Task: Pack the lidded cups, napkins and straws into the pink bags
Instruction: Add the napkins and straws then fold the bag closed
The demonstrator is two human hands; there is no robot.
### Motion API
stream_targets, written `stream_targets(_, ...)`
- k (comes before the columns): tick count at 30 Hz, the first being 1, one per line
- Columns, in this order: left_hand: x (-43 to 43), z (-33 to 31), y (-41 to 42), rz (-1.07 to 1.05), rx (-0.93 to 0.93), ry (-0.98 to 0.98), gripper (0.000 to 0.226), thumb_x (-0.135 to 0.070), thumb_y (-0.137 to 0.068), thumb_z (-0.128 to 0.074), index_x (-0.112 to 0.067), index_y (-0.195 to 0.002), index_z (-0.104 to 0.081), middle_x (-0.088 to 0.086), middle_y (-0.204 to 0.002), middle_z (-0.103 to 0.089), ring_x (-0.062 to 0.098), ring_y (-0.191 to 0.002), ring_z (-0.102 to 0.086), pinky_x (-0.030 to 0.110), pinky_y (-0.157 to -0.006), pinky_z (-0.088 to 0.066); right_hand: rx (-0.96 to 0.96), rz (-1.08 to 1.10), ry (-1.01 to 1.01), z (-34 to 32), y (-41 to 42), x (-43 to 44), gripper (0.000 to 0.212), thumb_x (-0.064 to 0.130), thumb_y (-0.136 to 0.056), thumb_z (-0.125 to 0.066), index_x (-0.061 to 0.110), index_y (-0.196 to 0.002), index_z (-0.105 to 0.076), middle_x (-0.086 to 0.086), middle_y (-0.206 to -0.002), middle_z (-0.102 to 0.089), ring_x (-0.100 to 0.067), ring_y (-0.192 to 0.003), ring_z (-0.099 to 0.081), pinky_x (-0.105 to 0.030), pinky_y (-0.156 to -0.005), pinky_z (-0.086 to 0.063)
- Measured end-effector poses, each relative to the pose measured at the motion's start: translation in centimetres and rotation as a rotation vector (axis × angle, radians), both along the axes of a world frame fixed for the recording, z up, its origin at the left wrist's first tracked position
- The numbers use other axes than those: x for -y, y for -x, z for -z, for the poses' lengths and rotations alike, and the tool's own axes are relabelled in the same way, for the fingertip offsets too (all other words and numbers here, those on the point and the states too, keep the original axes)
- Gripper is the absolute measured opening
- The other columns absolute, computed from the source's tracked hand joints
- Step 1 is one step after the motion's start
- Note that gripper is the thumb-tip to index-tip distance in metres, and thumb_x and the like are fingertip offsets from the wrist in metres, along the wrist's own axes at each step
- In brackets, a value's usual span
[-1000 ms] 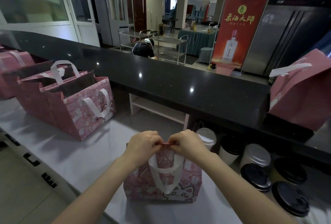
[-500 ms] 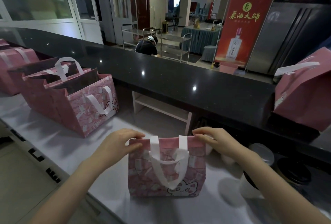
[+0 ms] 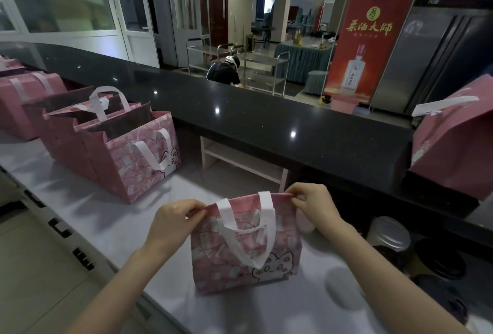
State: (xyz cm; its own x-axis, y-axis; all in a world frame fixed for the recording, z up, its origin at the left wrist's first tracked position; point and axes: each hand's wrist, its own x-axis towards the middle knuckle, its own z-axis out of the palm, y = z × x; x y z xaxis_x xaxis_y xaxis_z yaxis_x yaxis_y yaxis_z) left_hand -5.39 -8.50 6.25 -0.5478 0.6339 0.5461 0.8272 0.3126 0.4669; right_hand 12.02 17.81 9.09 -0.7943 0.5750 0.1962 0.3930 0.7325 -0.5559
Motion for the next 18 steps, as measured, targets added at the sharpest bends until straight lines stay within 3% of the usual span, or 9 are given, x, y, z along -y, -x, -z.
stream_targets(5, 1.6, 1.0, -1.8, -0.088, 0.05, -0.122, 0.005, -0.017, -0.078, -0.079, -0.018, -0.082, -0.076, -0.016, -0.072, -0.069, 0.0, -0.062, -0.058, 0.023, -0.059, -0.048, -0.095, 0.024, 0.071, 1.7, 1.4, 1.0, 0.05, 0.029, -0.088, -0.066, 0.034, -0.134, -0.047, 0.012, -0.13, -0.056, -0.009, -0.117, -0.052, -0.035, -0.096, -0.049)
stream_targets(9, 2.0, 1.8, -4.7, -0.165, 0.11, -0.216, 0.012, -0.014, -0.074, -0.083, -0.018, -0.083, -0.076, -0.017, -0.073, -0.068, -0.002, -0.066, -0.061, 0.021, -0.061, -0.05, -0.192, 0.043, 0.041, 4.6, -0.5, 3.2, 0.047, 0.032, -0.088, -0.065, 0.034, -0.131, -0.047, 0.02, -0.123, -0.05, 0.003, -0.111, -0.047, -0.026, -0.094, -0.047)
stream_targets(12, 1.7, 2.5, -7.7, -0.126, 0.229, -0.319, 0.016, -0.023, -0.074, -0.084, -0.019, -0.087, -0.076, -0.015, -0.079, -0.07, -0.002, -0.07, -0.063, 0.012, -0.064, -0.048, -0.258, -0.005, 0.114, 8.0, -3.3, 6.5, 0.042, 0.032, -0.088, -0.065, 0.039, -0.126, -0.048, 0.022, -0.121, -0.048, -0.003, -0.115, -0.05, -0.022, -0.096, -0.042)
stream_targets(15, 2.2, 3.3, -10.0, 0.035, 0.276, -0.299, 0.031, -0.041, -0.082, -0.07, -0.026, -0.109, -0.071, -0.015, -0.103, -0.066, 0.006, -0.094, -0.063, 0.016, -0.081, -0.047, -0.253, -0.072, 0.305, 10.7, -5.5, 10.0, 0.045, 0.039, -0.09, -0.061, 0.052, -0.127, -0.039, 0.036, -0.129, -0.037, -0.001, -0.126, -0.043, -0.035, -0.103, -0.043)
stream_targets(18, 3.4, 5.2, -10.4, 0.069, 0.21, -0.146, 0.059, -0.045, -0.081, -0.066, -0.028, -0.136, -0.053, -0.011, -0.136, -0.049, 0.014, -0.127, -0.046, 0.025, -0.107, -0.035, -0.211, -0.124, 0.455, 12.1, -6.1, 12.1, 0.057, 0.049, -0.088, -0.06, 0.056, -0.136, -0.031, 0.033, -0.141, -0.028, 0.002, -0.134, -0.032, -0.046, -0.106, -0.041)
